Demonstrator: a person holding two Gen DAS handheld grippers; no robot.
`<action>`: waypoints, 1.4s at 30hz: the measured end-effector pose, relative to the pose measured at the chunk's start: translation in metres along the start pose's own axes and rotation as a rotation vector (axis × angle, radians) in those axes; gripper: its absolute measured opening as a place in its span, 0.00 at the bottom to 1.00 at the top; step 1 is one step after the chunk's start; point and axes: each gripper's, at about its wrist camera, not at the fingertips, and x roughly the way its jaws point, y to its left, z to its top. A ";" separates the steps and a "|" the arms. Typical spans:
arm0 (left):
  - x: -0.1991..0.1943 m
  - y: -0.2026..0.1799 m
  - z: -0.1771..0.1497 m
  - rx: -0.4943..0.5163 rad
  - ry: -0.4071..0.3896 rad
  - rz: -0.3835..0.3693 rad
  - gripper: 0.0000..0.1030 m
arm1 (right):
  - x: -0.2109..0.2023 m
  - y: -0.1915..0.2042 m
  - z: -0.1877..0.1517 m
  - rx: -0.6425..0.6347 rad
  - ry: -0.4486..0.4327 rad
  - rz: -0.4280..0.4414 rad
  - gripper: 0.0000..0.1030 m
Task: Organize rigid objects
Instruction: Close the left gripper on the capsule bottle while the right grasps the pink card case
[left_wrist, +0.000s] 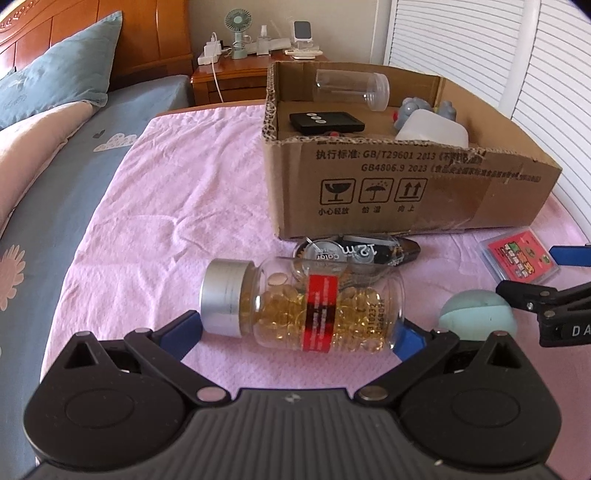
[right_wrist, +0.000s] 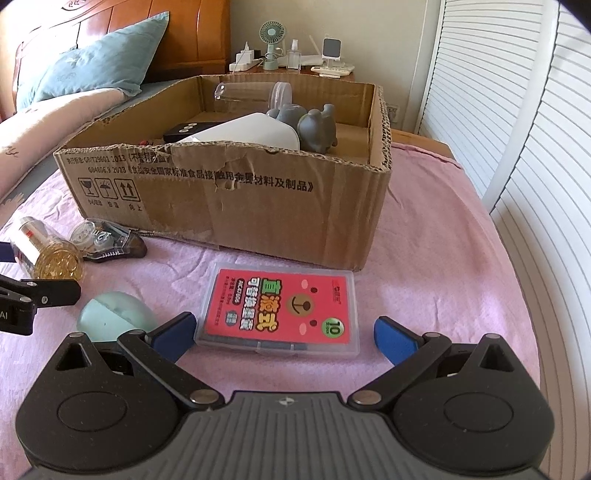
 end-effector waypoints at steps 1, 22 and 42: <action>0.000 0.000 0.000 -0.001 -0.001 0.000 0.99 | 0.001 0.000 0.001 -0.001 0.000 0.001 1.00; -0.005 -0.003 0.012 0.067 -0.053 0.003 0.90 | 0.007 0.005 0.016 -0.031 0.016 0.022 0.92; -0.038 0.005 0.013 0.161 -0.023 -0.057 0.90 | -0.026 0.000 0.016 -0.106 0.015 -0.010 0.92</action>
